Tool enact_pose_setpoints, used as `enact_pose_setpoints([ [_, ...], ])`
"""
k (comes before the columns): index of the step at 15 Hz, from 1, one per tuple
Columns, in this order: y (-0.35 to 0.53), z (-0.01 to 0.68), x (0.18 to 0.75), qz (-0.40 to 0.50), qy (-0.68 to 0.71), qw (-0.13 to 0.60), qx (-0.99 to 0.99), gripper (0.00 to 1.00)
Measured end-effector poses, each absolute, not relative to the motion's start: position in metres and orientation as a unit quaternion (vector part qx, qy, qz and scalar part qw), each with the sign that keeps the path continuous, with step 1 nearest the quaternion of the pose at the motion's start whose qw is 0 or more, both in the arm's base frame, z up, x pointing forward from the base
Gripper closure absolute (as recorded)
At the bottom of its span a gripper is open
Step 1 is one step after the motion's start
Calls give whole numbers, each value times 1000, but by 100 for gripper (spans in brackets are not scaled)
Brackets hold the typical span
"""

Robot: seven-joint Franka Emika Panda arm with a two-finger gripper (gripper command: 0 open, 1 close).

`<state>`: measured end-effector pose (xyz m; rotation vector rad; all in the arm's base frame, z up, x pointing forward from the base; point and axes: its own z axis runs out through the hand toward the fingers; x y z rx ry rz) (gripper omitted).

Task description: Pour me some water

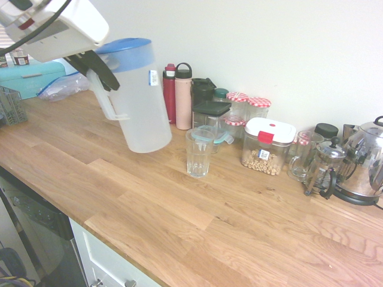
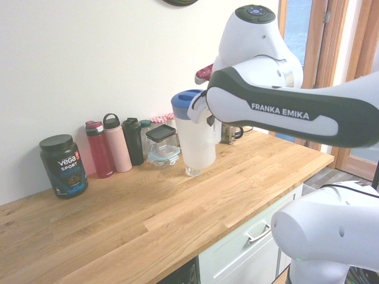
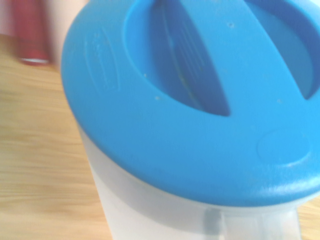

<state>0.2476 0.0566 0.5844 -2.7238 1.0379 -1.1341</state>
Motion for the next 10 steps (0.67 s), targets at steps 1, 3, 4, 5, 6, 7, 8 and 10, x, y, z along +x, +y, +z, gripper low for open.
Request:
enact_pose_setpoints([
  [1, 74, 584, 245, -360, 323, 20, -875, 100],
  [3, 109, 585, 246, -351, 303, 42, -885, 100],
  [4, 123, 583, 255, -344, 297, 50, -889, 100],
  [5, 134, 578, 269, -334, 294, 59, -894, 100],
  [6, 142, 569, 288, -319, 295, 67, -898, 100],
  [7, 148, 561, 308, -304, 297, 70, -902, 100],
  [8, 154, 560, 330, -296, 300, 67, -904, 100],
  [10, 163, 559, 370, -289, 293, 58, -910, 100],
])
